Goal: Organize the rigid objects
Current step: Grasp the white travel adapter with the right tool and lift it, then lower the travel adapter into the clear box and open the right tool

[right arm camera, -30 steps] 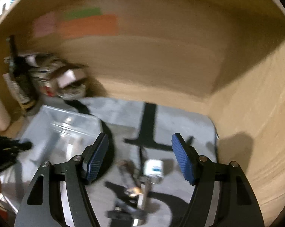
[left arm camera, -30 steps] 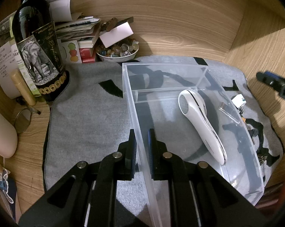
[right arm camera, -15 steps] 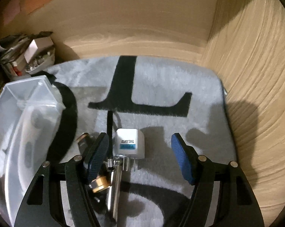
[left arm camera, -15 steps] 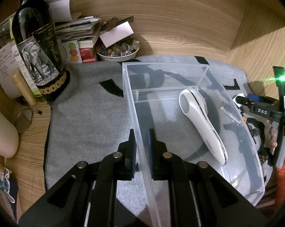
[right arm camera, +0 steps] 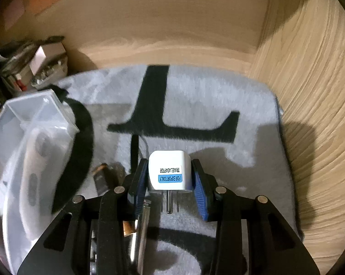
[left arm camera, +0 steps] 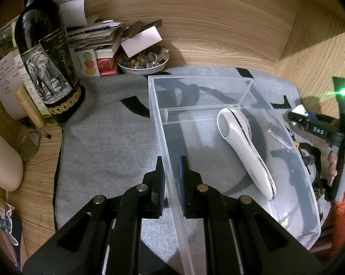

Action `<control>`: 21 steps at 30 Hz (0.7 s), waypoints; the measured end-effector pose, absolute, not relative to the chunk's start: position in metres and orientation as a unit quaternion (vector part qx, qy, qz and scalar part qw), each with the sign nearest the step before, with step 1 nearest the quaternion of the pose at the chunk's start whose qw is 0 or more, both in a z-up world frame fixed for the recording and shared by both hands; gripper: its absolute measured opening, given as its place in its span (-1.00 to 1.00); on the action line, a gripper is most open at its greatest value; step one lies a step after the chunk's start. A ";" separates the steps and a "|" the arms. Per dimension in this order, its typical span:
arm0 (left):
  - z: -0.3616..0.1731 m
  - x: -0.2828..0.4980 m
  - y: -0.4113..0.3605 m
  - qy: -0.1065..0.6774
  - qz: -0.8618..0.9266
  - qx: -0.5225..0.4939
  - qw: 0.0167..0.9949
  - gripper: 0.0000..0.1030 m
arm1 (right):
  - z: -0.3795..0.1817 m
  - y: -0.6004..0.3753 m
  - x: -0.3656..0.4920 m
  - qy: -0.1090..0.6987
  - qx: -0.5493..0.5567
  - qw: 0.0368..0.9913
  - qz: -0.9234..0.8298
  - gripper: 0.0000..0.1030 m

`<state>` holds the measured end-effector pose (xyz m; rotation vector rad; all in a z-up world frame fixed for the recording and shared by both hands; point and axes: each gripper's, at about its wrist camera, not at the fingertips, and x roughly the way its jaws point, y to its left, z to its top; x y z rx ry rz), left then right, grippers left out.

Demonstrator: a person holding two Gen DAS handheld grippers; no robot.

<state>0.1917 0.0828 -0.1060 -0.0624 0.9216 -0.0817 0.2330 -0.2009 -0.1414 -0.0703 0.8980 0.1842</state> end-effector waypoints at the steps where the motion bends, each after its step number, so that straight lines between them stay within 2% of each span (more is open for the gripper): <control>1: -0.106 0.192 0.083 0.444 -0.040 -0.030 0.894 -0.78 | -0.136 -0.200 0.231 0.426 -0.036 0.899 0.090 -0.34; 14: -0.106 0.192 0.083 0.445 -0.039 -0.030 0.894 -0.78 | -0.060 -0.152 0.195 0.332 -0.069 0.928 0.151 -0.34; 21: -0.105 0.191 0.083 0.443 -0.040 -0.029 0.895 -0.78 | -0.050 -0.114 0.182 0.313 -0.097 0.924 0.197 -0.34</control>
